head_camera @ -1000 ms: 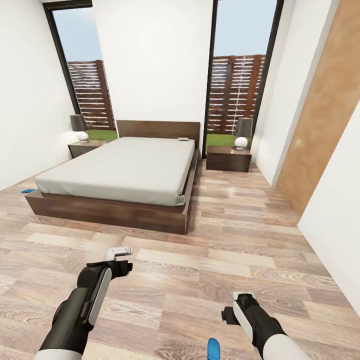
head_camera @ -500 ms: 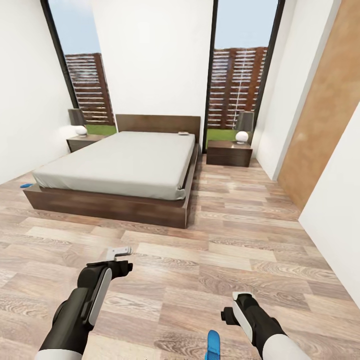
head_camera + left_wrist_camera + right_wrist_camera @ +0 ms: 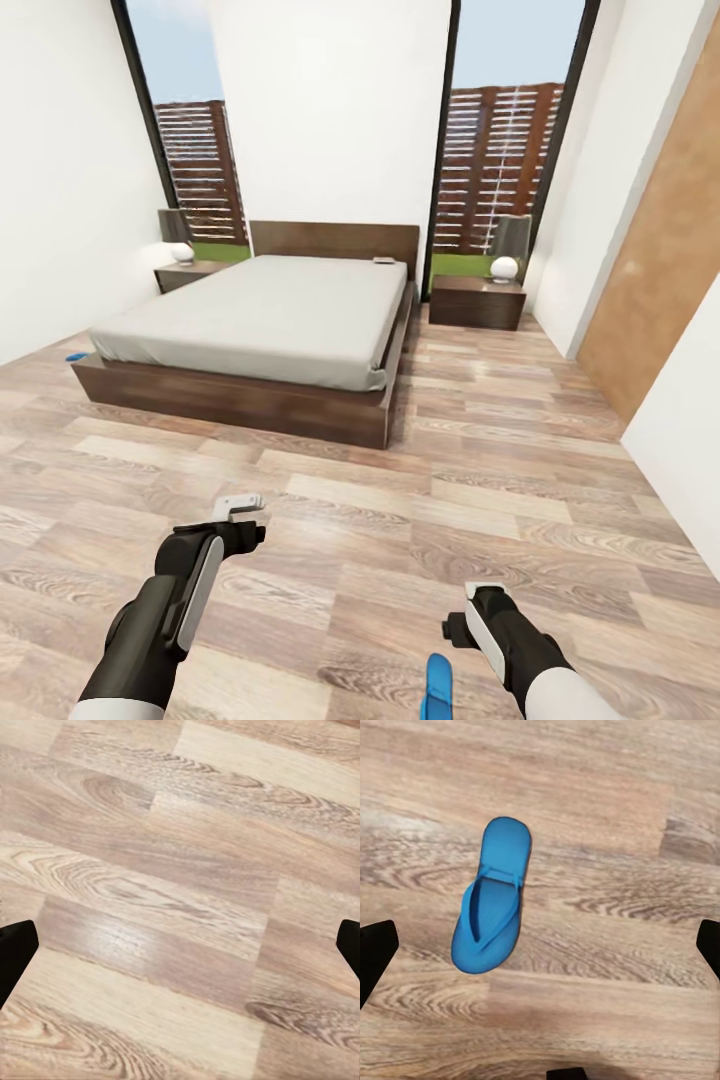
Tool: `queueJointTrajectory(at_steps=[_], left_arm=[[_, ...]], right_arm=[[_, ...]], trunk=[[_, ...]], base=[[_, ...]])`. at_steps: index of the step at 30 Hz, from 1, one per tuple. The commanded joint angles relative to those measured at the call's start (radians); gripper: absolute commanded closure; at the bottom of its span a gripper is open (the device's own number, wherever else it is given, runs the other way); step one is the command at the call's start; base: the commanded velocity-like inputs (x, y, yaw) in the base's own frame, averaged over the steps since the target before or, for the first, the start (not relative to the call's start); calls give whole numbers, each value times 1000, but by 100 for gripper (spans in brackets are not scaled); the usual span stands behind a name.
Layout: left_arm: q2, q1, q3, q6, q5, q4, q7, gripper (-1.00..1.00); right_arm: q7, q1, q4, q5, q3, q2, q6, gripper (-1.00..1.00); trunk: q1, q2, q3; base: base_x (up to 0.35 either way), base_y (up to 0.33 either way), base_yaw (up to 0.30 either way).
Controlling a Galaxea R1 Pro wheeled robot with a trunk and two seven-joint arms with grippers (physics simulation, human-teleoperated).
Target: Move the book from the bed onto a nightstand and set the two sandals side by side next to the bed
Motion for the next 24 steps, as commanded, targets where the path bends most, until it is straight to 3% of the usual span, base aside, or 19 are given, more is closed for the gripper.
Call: queueJointTrajectory(at_steps=[1,18,23,24], left_arm=[[-1,-1,1,4,6,-1,6,-100],[0,2,1,2,6,-11,6,-100],[1,39,1,-14,6,-99,1,-100],[1,83,-3,-37,7,-178,-3,-100]], right_arm=[[-7,0,-2,-9,3,0,4,-100],[-6,0,-3,-10,3,0,4,-100],[-5,0,-3,-10,3,0,4,-100],[-4,0,-3,-10,3,0,4,-100]], trunk=[[4,-8,-4],[69,-127,-78],[88,-162,-101],[92,-169,-105]], base=[[0,0,65],[0,0,38],[0,0,50],[0,0,42]])
